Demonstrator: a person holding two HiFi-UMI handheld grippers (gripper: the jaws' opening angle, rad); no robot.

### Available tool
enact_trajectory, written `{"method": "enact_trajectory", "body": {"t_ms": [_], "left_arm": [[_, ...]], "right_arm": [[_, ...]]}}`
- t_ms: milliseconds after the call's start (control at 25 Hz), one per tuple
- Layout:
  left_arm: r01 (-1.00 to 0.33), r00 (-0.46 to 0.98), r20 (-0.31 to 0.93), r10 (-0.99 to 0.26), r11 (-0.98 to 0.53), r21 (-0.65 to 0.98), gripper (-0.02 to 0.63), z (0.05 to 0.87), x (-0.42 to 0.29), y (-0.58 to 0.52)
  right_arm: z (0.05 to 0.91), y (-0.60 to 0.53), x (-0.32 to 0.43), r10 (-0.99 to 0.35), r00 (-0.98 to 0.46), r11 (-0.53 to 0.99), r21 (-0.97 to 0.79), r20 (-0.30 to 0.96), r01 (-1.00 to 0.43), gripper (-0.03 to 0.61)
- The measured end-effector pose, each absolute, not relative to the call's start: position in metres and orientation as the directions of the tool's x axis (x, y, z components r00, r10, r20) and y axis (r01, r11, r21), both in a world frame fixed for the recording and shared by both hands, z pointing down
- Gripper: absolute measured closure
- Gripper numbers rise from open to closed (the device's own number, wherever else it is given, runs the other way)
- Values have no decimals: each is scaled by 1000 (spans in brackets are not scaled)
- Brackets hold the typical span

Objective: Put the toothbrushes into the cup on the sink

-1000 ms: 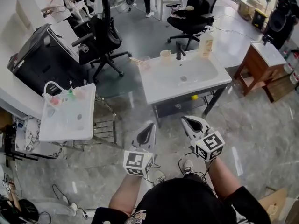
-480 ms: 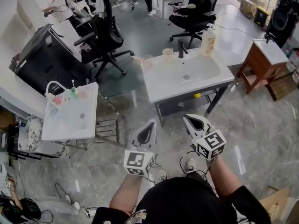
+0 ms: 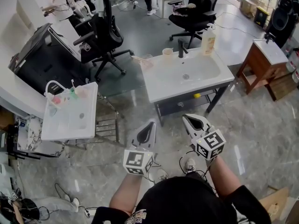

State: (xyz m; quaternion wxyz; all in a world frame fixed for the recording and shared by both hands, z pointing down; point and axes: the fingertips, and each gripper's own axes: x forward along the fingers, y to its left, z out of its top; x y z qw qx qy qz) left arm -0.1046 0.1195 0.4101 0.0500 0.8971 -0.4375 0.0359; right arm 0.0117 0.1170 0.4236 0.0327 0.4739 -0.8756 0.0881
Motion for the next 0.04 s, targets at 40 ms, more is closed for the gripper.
{"method": "enact_trajectory", "body": {"t_ms": [40], "left_arm": [[-788,615,108,-781,-612,59,604,411,-105,119]], "right_arm": [[425,117,11,-824,-549,535,-123,141,-836,572]]}}
